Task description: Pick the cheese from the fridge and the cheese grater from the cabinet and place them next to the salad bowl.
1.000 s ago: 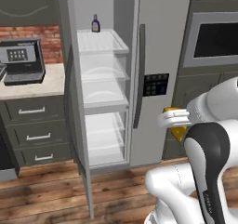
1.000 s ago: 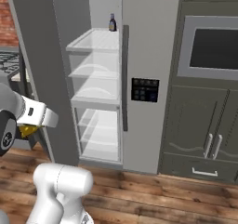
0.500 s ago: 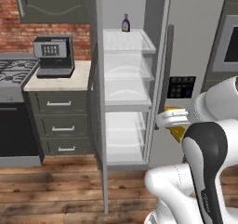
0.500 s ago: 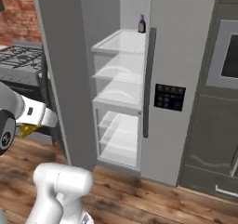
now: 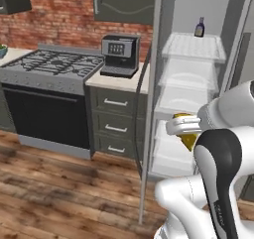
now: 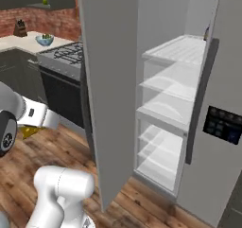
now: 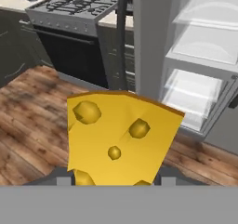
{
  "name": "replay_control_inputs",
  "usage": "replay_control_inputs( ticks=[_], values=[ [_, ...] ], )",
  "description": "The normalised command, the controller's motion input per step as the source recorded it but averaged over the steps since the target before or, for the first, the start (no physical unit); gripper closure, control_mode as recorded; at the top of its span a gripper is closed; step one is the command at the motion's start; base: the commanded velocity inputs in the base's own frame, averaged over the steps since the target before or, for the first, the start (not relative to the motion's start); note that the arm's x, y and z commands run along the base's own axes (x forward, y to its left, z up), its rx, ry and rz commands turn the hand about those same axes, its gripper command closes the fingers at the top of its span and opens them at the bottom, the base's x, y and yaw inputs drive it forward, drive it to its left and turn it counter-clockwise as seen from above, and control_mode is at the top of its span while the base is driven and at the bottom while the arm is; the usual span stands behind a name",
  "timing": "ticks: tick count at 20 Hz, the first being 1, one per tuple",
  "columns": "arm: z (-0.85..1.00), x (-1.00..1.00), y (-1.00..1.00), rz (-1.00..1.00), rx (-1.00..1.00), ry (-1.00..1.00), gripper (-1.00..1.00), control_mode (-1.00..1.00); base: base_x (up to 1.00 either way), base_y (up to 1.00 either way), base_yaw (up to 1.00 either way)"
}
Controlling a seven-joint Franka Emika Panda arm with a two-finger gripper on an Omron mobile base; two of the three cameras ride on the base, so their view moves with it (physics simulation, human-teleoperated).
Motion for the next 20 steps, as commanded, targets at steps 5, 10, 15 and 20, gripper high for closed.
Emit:
replay_control_inputs(
  ticks=[5,10,15,20],
  values=[
    [0.00,0.00,0.00,0.00,0.00,0.00,1.00,1.00,0.00,0.17,0.51],
    [0.00,0.00,0.00,0.00,0.00,0.00,1.00,1.00,0.31,0.41,0.34],
    [0.00,0.00,0.00,0.00,0.00,0.00,1.00,1.00,0.96,0.96,0.00],
    [0.00,0.00,0.00,0.00,0.00,0.00,1.00,1.00,1.00,1.00,-0.03]
  ],
)
